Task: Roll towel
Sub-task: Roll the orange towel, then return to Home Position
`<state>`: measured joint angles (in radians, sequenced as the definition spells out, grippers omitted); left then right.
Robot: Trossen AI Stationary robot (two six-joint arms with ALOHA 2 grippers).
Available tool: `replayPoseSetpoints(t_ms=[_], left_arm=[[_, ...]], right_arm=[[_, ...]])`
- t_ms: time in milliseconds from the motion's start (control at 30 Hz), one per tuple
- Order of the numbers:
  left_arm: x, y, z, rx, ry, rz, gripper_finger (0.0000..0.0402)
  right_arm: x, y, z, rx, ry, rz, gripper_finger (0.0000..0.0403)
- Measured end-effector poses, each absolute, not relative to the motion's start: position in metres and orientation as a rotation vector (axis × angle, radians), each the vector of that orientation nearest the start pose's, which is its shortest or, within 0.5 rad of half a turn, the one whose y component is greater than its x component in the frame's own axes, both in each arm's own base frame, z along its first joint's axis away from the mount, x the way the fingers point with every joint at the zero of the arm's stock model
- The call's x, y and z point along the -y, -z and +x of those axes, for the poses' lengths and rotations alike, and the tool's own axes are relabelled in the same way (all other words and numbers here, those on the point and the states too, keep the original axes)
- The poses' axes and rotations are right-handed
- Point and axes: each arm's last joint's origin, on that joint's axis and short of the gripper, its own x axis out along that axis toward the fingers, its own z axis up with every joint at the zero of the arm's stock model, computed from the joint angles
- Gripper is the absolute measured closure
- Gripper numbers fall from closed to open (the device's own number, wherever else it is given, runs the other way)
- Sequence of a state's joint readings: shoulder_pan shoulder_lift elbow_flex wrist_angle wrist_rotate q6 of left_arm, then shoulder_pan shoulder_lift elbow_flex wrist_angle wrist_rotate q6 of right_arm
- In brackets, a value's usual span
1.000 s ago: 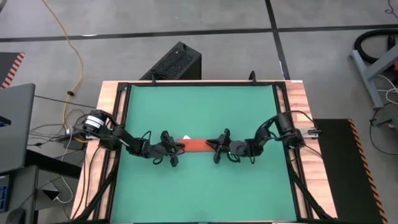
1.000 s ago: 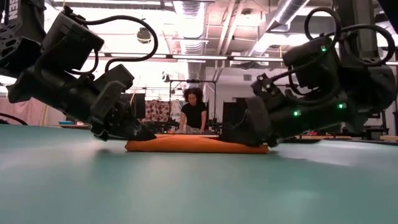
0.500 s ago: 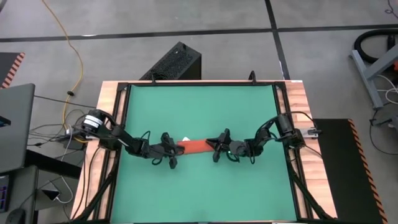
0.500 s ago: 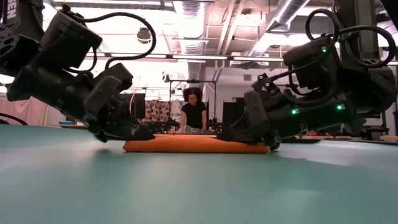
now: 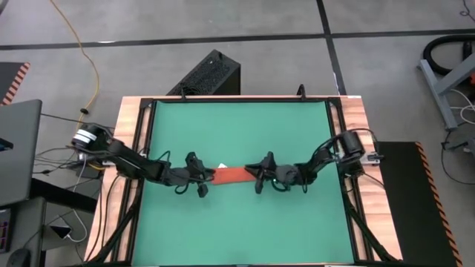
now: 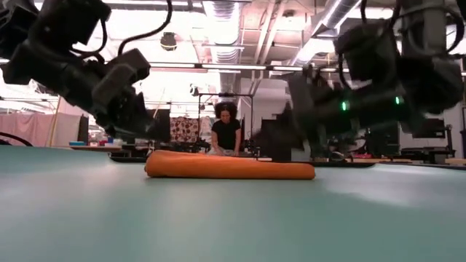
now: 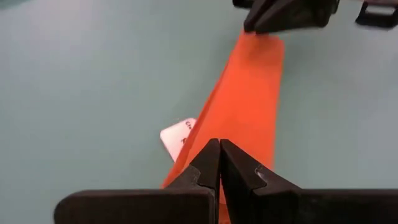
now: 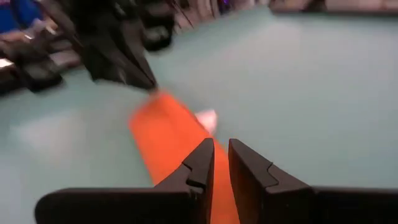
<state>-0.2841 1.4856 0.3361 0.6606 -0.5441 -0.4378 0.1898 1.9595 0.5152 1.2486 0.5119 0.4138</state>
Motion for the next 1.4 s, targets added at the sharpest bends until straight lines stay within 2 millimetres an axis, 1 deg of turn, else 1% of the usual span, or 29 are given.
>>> replayPoseSetpoints(t_ms=[100, 167, 267, 367, 433, 500, 600, 733, 867, 967, 1033, 1100, 1167, 1233, 1333, 1400], left_arm=[[0.052, -0.129, 0.229, -0.36, -0.335, -0.212, 0.0402], [0.052, -0.136, 0.23, -0.319, -0.318, -0.212, 0.0402], [0.053, -0.153, 0.228, -0.249, -0.254, -0.2, 0.0402], [0.051, -0.178, 0.221, -0.148, -0.234, -0.171, 0.0402], [0.047, -0.196, 0.213, -0.083, -0.229, -0.148, 0.0402], [0.042, -0.212, 0.203, -0.03, -0.232, -0.13, 0.0402], [0.032, -0.231, 0.185, 0.012, -0.256, -0.097, 0.0402], [0.015, -0.247, 0.159, 0.046, -0.314, -0.095, 0.0402], [0.002, -0.255, 0.136, 0.068, -0.32, -0.108, 0.0402], [-0.005, -0.256, 0.121, 0.075, -0.359, -0.115, 0.0402], [-0.007, -0.254, 0.113, 0.114, -0.378, -0.138, 0.0402], [-0.009, -0.243, 0.107, 0.132, -0.391, -0.165, 0.0402], [-0.01, -0.226, 0.105, 0.131, -0.4, -0.194, 0.0402], [-0.011, -0.205, 0.103, 0.138, -0.415, -0.23, 0.0402], [-0.012, -0.179, 0.102, 0.168, -0.441, -0.287, 0.0402], [-0.012, -0.175, 0.101, 0.138, -0.459, -0.309, 0.0402]], right_arm=[[-0.044, -0.117, 0.297, -0.063, 0.29, 0.29, 0.033], [-0.043, -0.138, 0.292, -0.005, 0.253, 0.269, 0.033], [-0.041, -0.167, 0.276, 0.078, 0.219, 0.236, 0.033], [-0.037, -0.193, 0.254, 0.139, 0.194, 0.177, 0.033], [-0.034, -0.207, 0.237, 0.165, 0.191, 0.139, 0.033], [-0.033, -0.217, 0.22, 0.171, 0.185, 0.104, 0.033], [-0.031, -0.231, 0.196, 0.194, 0.171, 0.042, 0.033], [-0.027, -0.252, 0.166, 0.218, 0.167, -0.024, 0.033], [-0.019, -0.264, 0.136, 0.238, 0.178, -0.033, 0.033], [-0.014, -0.268, 0.115, 0.253, 0.186, -0.038, 0.033], [-0.011, -0.269, 0.101, 0.266, 0.189, -0.041, 0.033], [-0.008, -0.27, 0.086, 0.293, 0.193, -0.035, 0.033], [-0.005, -0.266, 0.076, 0.292, 0.193, -0.026, 0.033], [-0.004, -0.258, 0.069, 0.304, 0.19, -0.007, 0.033], [-0.004, -0.244, 0.073, 0.287, 0.218, 0.007, 0.033], [-0.005, -0.231, 0.079, 0.238, 0.227, 0.014, 0.033]])
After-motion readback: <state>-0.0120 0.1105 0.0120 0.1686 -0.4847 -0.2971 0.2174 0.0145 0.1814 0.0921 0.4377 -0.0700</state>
